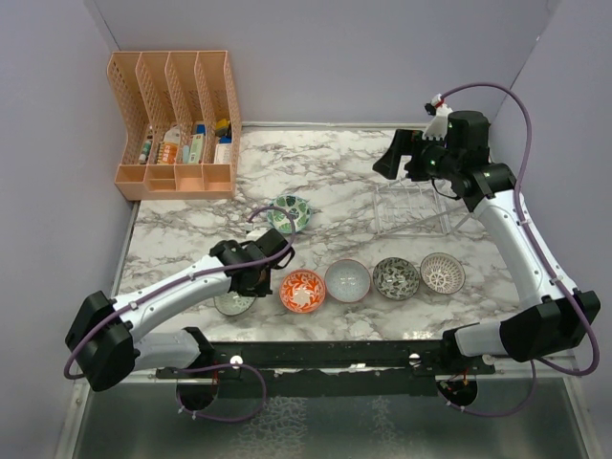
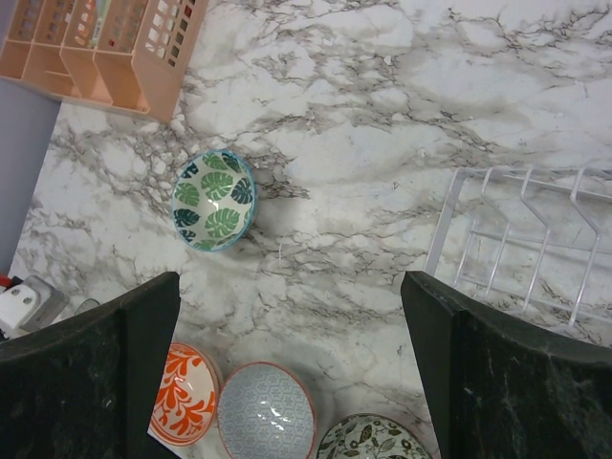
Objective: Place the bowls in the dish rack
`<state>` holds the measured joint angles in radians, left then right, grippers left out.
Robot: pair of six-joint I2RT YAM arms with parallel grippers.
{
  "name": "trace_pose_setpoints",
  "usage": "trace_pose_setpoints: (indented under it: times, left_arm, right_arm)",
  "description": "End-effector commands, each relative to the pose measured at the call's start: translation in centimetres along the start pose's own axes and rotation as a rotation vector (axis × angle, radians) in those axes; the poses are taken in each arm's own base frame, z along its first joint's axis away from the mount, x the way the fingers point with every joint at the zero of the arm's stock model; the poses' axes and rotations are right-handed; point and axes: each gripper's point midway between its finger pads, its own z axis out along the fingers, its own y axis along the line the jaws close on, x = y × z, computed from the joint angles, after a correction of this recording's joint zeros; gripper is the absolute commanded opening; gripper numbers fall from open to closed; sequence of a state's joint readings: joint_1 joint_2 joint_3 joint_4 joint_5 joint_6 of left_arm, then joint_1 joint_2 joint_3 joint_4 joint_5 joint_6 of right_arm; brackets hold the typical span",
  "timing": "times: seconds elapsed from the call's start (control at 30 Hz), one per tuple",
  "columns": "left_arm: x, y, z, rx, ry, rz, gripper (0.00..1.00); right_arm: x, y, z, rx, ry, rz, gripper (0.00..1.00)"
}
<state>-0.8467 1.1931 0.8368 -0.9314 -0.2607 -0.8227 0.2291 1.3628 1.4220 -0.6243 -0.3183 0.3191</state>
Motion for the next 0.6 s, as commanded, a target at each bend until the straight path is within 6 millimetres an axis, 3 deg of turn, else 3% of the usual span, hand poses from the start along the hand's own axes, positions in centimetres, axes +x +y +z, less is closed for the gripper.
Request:
trace_pose_setpoints:
  times: [0.0,0.1,0.27,0.4,0.57]
  left_arm:
    - [-0.5,0.8,0.6,-0.046,-0.041,-0.009,0.00]
    - [-3.2,-0.2,-0.8,-0.020,-0.124,0.007,0.00]
    - [-9.0,-2.9,-5.4,0.045,-0.263,0.036,0.00]
    - [-13.5,-7.1,-9.1,0.191,-0.360,0.026,0.00]
    - [-19.0,-13.7,-12.9,0.464,-0.456,0.009,0.00]
  right_arm:
    - [-1.8,0.4,-1.0,0.006,-0.073,-0.028,1.00]
    - [-2.0,0.4,-1.2,0.010,-0.078,-0.032,1.00]
    - [-2.2,0.3,-1.2,0.015,-0.083,-0.031,1.00]
    - [-3.5,0.7,-1.6,0.016,-0.111,-0.026,1.00]
    - [-7.1,1.0,-3.0,0.038,-0.200,-0.020,1.00]
